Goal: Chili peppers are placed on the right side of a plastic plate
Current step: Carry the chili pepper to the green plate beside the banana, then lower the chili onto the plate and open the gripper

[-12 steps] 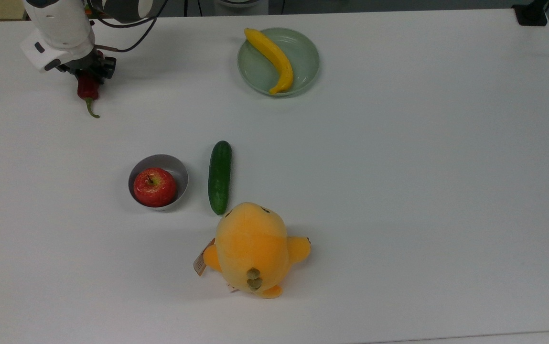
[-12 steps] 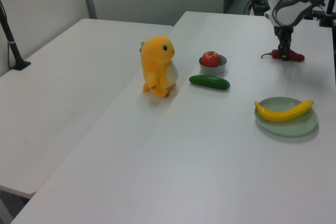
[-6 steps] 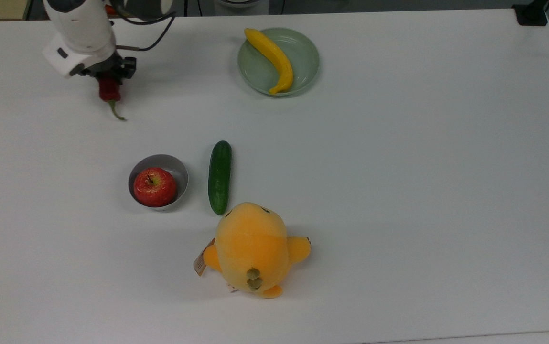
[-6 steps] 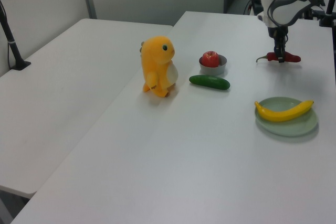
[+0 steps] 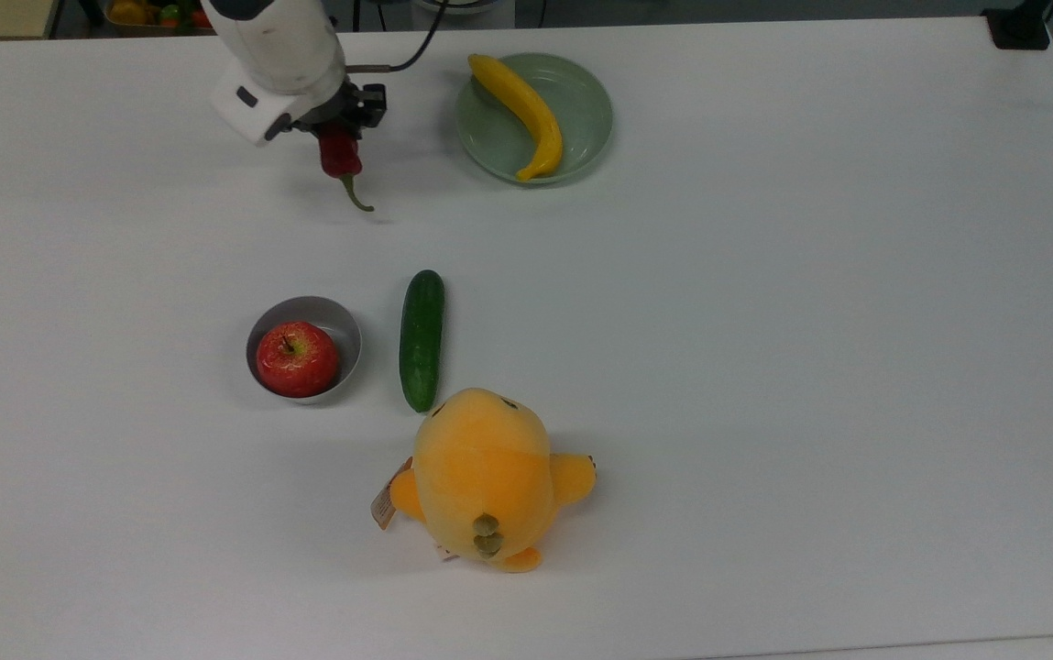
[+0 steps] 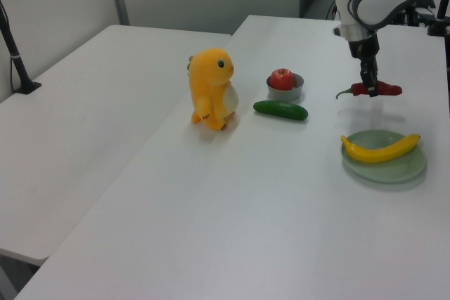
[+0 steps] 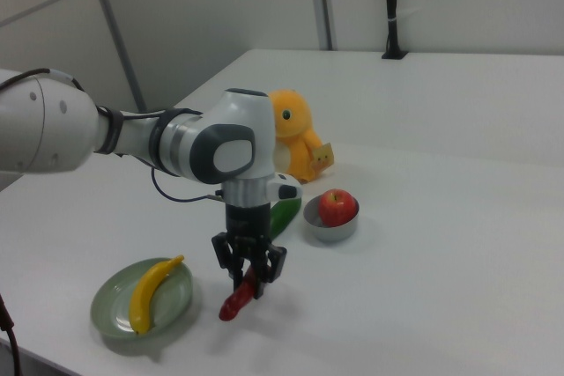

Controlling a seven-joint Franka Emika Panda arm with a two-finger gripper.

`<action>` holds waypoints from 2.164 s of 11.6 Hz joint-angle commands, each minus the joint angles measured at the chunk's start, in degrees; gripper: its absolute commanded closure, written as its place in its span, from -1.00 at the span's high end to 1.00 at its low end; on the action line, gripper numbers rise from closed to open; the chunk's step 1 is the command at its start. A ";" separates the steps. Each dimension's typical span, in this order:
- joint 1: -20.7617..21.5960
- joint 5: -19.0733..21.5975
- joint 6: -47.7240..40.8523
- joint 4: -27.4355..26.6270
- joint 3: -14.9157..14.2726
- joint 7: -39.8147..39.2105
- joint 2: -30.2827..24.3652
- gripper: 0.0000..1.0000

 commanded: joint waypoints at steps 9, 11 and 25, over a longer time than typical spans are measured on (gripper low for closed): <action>2.52 1.01 -1.28 -5.52 7.47 8.46 -0.65 -0.53; 2.08 0.93 -3.12 -5.17 7.47 8.55 -0.74 0.73; 11.62 5.14 3.91 8.88 -2.87 24.28 -11.63 1.00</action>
